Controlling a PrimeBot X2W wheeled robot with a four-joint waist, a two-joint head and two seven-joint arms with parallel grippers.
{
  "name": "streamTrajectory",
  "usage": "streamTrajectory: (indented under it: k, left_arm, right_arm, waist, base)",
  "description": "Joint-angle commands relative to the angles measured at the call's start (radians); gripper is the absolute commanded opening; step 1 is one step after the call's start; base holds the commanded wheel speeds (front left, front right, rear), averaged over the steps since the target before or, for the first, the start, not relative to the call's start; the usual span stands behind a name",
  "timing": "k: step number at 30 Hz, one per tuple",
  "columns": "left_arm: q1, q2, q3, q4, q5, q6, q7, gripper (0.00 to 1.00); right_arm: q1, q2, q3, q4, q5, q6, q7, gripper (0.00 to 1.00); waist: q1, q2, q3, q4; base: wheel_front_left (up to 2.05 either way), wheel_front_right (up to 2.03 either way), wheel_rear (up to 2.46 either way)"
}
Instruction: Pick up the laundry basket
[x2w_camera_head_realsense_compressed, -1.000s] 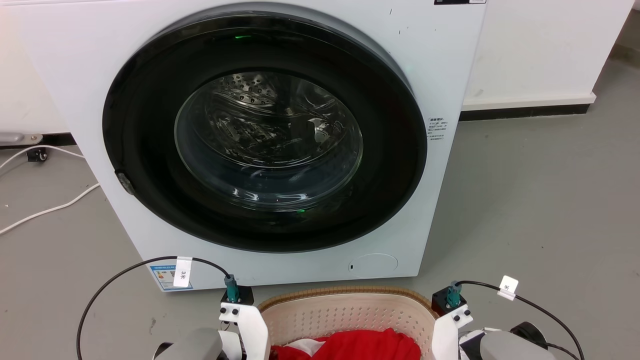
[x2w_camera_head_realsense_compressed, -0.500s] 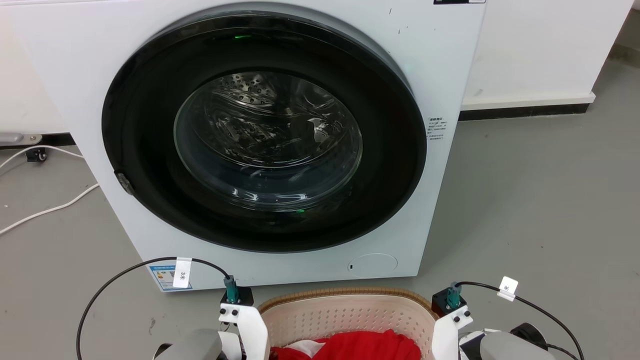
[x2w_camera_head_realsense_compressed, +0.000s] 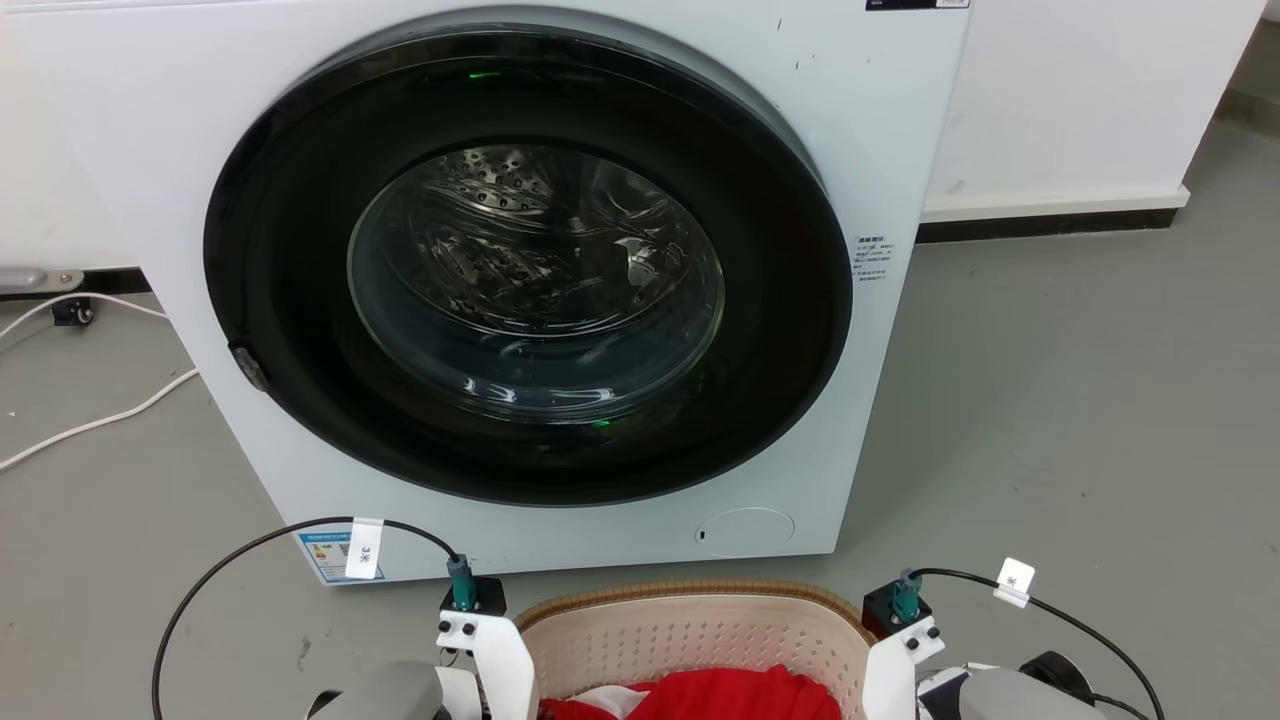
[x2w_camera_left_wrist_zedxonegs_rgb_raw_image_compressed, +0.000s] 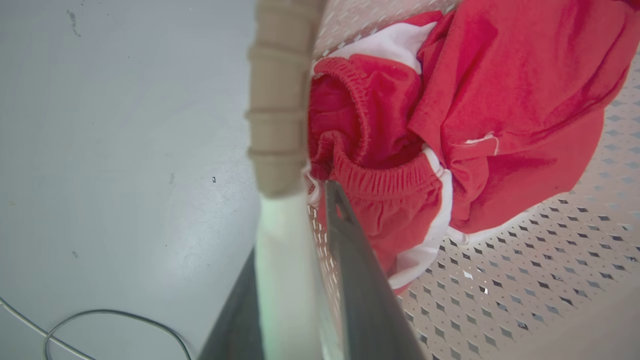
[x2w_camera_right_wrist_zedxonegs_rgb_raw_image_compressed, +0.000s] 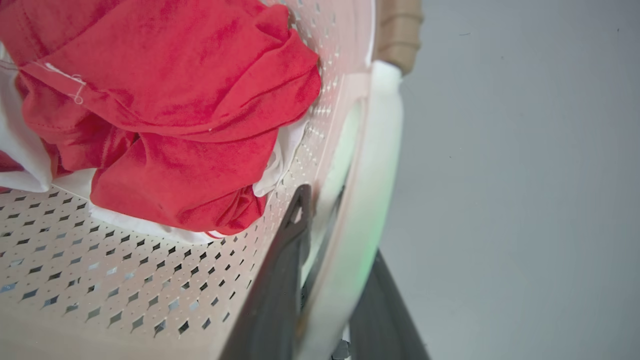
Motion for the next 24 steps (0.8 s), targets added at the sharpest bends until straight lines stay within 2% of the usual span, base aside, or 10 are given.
streamTrajectory:
  k: [1,24]
  left_arm:
    - [-0.012,-0.018,-0.01,-0.02,-0.005,-0.027,-0.002,0.0]
    - [-0.017,-0.015,-0.042,-0.022,-0.036,-0.027,-0.007,0.0]
  right_arm:
    - [0.001,0.015,0.006,-0.009,-0.005,0.003,-0.003,0.0]
    - [0.003,0.01,0.006,-0.003,-0.004,0.003,0.002,0.0]
  waist:
    - [0.0,-0.0001,0.0,-0.001]
    - [0.0,-0.0001,0.001,-0.005]
  base:
    - [0.0,0.0,0.0]
    - [0.0,0.0,0.0]
